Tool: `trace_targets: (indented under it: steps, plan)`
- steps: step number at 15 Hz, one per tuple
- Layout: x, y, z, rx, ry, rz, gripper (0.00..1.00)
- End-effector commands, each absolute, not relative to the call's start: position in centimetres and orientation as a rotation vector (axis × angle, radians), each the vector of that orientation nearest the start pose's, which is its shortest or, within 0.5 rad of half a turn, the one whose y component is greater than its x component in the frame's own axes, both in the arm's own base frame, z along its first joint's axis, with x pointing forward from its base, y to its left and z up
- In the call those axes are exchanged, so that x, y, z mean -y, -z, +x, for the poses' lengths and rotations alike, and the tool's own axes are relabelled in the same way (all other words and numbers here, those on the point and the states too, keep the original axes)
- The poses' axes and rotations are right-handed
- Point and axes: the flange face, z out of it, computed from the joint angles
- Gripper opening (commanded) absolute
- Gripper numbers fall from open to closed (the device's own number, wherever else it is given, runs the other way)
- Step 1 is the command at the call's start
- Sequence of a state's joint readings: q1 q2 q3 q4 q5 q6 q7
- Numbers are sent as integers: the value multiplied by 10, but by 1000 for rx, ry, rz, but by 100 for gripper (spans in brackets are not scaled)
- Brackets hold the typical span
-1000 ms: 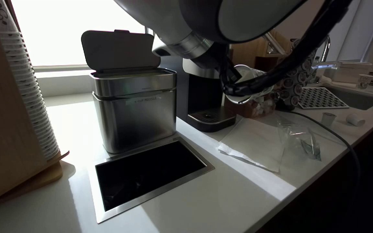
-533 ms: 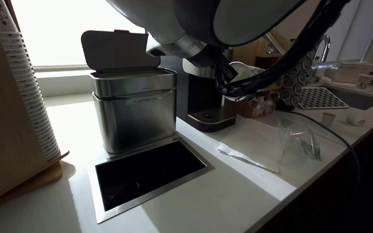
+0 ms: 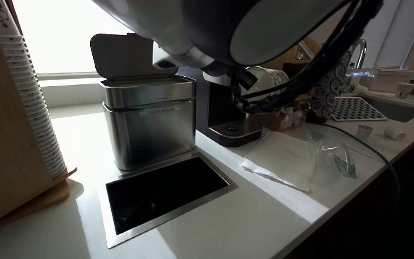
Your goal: Pour the contents of the cup onto the counter
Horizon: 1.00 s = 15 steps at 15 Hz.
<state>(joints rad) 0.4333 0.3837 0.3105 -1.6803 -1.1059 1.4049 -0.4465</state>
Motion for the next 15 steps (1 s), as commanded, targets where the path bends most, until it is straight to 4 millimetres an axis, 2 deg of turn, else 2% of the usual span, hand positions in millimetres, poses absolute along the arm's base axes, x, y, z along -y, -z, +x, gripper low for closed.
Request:
trace_targets:
  steps: [1,15]
  plan:
    - [-324,-401,536,-1317,522,1471,1]
    - [-333,-395,548,-1226,580,1368,1]
